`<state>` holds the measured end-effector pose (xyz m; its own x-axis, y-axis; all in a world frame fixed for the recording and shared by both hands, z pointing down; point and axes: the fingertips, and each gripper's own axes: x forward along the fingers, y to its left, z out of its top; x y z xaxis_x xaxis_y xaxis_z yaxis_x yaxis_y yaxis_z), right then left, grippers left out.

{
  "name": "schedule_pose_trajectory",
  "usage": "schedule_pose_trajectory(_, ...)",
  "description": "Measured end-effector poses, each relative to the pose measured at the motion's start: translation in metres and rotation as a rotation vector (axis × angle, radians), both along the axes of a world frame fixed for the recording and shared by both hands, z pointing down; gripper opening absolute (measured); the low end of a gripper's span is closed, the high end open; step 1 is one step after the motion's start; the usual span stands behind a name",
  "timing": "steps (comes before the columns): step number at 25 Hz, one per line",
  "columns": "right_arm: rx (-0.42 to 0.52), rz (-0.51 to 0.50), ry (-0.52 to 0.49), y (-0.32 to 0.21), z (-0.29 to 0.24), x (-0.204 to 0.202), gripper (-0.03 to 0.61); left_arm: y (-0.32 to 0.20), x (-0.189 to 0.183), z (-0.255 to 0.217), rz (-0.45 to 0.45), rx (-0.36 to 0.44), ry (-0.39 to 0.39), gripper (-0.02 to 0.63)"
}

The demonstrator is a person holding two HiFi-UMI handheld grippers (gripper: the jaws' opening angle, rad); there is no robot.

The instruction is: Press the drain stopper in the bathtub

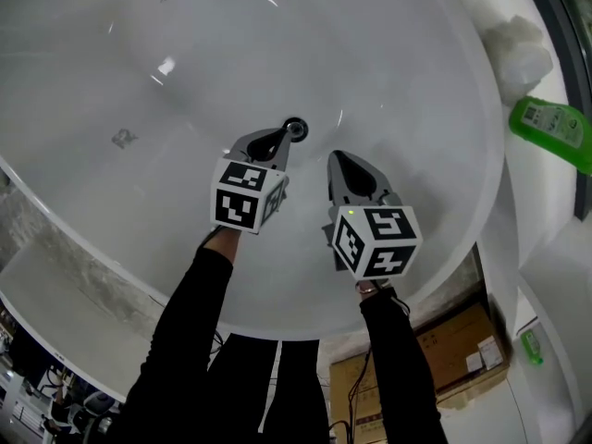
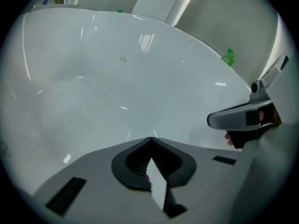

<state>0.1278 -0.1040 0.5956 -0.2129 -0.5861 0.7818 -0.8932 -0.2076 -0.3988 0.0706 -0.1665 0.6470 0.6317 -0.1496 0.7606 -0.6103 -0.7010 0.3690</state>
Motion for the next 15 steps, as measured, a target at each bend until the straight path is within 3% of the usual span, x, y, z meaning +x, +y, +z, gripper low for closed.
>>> schedule_pose_trajectory(15,-0.062,0.032,-0.032,0.003,0.045,0.001,0.002,0.004,-0.006,0.064,-0.036,-0.069,-0.064,0.008)
